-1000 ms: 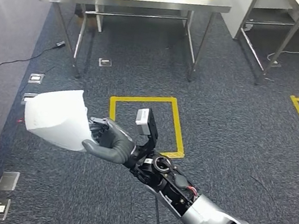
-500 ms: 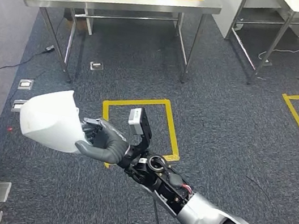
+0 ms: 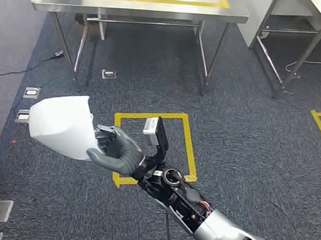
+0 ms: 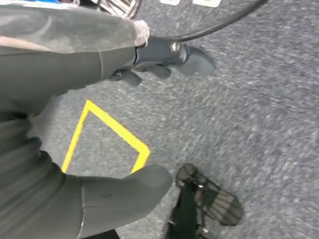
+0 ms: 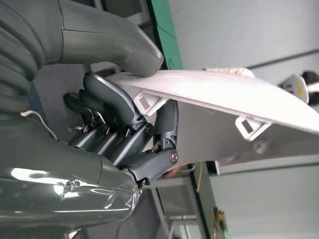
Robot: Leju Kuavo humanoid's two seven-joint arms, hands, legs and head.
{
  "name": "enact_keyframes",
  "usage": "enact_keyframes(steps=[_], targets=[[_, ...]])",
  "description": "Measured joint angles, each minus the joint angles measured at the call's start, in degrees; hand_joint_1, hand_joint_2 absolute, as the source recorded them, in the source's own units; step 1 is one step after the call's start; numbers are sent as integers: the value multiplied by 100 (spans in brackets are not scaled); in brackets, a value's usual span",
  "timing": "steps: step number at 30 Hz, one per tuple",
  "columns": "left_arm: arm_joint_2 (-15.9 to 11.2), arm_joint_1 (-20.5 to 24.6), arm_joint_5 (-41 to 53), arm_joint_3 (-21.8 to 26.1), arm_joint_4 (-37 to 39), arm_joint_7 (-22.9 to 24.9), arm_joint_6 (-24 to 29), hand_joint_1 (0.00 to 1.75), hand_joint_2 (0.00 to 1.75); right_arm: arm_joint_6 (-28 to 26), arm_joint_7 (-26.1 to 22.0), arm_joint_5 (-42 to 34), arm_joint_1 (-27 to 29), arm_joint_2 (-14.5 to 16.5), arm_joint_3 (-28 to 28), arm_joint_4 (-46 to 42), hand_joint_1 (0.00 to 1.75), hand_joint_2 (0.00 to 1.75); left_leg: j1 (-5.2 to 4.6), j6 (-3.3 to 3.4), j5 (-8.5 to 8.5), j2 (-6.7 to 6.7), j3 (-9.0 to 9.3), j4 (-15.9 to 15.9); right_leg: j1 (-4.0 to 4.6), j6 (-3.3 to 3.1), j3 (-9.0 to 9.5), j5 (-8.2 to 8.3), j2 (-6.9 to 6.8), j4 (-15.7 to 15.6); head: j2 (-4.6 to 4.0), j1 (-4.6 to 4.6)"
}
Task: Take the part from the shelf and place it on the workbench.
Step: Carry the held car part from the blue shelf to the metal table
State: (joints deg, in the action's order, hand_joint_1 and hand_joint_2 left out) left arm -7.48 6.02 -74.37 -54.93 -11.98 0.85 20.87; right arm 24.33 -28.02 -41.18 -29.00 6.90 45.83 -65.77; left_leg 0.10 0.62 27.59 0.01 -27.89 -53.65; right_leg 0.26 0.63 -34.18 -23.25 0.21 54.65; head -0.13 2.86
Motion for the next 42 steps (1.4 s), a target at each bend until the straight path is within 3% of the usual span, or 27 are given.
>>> enact_keyframes(steps=[3, 4, 7, 8, 9, 12, 14, 16, 18, 19, 22, 23, 24, 25, 27, 29, 33, 35, 37, 38, 39, 40, 42], targets=[[6, 0, -19, 0, 0, -4, 14, 0, 175, -52, -10, 33, -9, 8, -4, -10, 175, 175, 5, -85, 92, 7, -54, -252, -33, -89, 156, -22, 28, -32, 0, -29], [10, 10, -24, 1, 0, -4, 19, 0, 175, -64, -13, 46, -17, 10, -3, -13, 175, 175, 17, -115, 165, 6, -206, -535, -45, -104, 209, -45, 32, -43, 0, -59], [23, 20, -47, 2, 0, -4, 44, 0, 175, -84, -15, 86, -16, 10, 0, -8, 175, 175, 39, -175, 480, 6, -962, -1575, -44, -127, 308, -148, 33, -44, 0, -120], [27, 8, -60, 2, 0, -3, 57, 0, 175, -88, -18, 96, -9, 10, 2, -4, 175, 175, 40, -174, 498, 6, -1127, -1690, -43, -127, 357, -192, 41, -44, 0, -122], [31, -5, -69, 2, 0, -3, 68, 0, 175, -91, -22, 105, -4, 10, 3, -1, 175, 175, 40, -164, 398, 6, -1185, -1598, -43, -124, 418, -239, 51, -44, 0, -128], [29, -12, -82, 4, 0, -2, 98, 0, 175, -91, -40, 126, -5, 15, 5, 6, 175, 175, 22, -100, -373, 6, -923, -521, -38, -83, 612, -394, 65, -50, 0, -147], [23, -2, -81, 4, 0, 0, 110, 0, 175, -86, -56, 125, -13, 22, 5, 8, 175, 175, -16, -39, -595, 1, -798, -111, -30, -25, 668, -466, 68, -60, 0, -157], [27, 4, -80, 4, -1, 9, 114, 0, 175, -72, -68, 116, -20, 34, 4, 7, 175, 175, -24, 24, -559, -3, -765, -87, -25, 37, 702, -500, 69, -47, 0, -157], [32, 0, -76, 4, -1, 30, 114, 0, 175, -62, -73, 102, -29, 43, 2, 5, 175, 175, -4, 84, -529, -4, -676, -62, -28, 97, 638, -565, 50, 160, 0, -135], [32, 0, -69, 4, -1, 43, 113, 0, 175, -63, -77, 95, -37, 45, 1, 5, 175, 175, 3, 111, -507, -4, -627, -54, -31, 121, 503, -650, 41, 419, 0, -117], [19, 5, -20, 4, 0, 62, 95, 0, 175, -83, -91, 84, -23, 44, -4, 14, 175, 175, -8, 161, -407, -3, -525, -52, -34, 149, -194, -1046, 30, 1542, 0, -58], [14, 2, -2, 4, 0, 63, 85, 0, 175, -95, -98, 83, -6, 44, -5, 21, 175, 175, -16, 166, -365, -2, -476, -53, -34, 148, -357, -1096, 29, 1717, 0, -41], [11, -3, 12, 3, 0, 64, 73, 0, 175, -107, -105, 82, 9, 43, -8, 27, 175, 175, -25, 166, -317, 0, -414, -54, -31, 138, -423, -1030, 28, 1686, 0, -21], [9, -7, 25, 3, 0, 66, 64, 0, 175, -117, -114, 81, 20, 41, -11, 32, 175, 175, -35, 164, -266, 4, -339, -55, -24, 114, -385, -830, 21, 1440, 0, 3], [10, -11, 46, 2, 0, 66, 43, 0, 175, -132, -126, 80, 28, 36, -20, 36, 175, 175, -58, 150, -163, 20, -198, -59, 18, 21, -172, -271, -48, 655, 0, 33], [7, -5, 67, 2, -1, 66, 26, 0, 175, -146, -131, 79, 29, 30, -27, 34, 175, 175, -76, 106, -84, 47, -133, -60, 65, -54, -17, -25, -121, 129, 0, 31], [-22, -1, 93, 1, -1, 56, 11, 0, 175, -180, -130, 82, 39, 23, -48, 12, 175, 175, -71, -12, -1, 73, -114, -247, 27, -124, 189, -39, -43, -55, 0, -2], [-32, 11, 101, 0, -2, 46, 6, 0, 175, -187, -126, 89, 46, 21, -61, -6, 175, 175, -34, -85, 166, 43, -427, -813, -7, -148, 289, -61, -2, -85, 0, -43], [-35, 13, 102, 0, -1, 40, 3, 0, 175, -191, -123, 92, 73, 19, -67, -9, 175, 175, 18, -172, 432, 32, -941, -1562, -23, -153, 343, -120, 41, -88, 0, -82], [-37, 6, 102, 0, -1, 38, -2, 0, 175, -194, -122, 93, 92, 18, -68, -9, 175, 175, 45, -210, 508, 32, -1132, -1766, -31, -145, 380, -157, 71, -88, 0, -91], [-40, -5, 105, 0, -1, 38, -11, 0, 175, -202, -121, 95, 106, 15, -70, -9, 175, 175, 70, -238, 479, 33, -1225, -1766, -43, -132, 429, -199, 105, -88, 0, -99], [-45, -14, 110, 0, -1, 38, -21, 0, 175, -212, -121, 96, 113, 13, -73, -10, 175, 175, 94, -257, 317, 31, -1207, -1541, -58, -110, 490, -247, 141, -87, 0, -108], [-54, -26, 124, 0, 0, 38, -37, 0, 175, -230, -119, 100, 113, 9, -80, -13, 175, 175, 138, -288, -245, -1, -993, -736, -85, -47, 613, -351, 202, -80, 0, -134]])
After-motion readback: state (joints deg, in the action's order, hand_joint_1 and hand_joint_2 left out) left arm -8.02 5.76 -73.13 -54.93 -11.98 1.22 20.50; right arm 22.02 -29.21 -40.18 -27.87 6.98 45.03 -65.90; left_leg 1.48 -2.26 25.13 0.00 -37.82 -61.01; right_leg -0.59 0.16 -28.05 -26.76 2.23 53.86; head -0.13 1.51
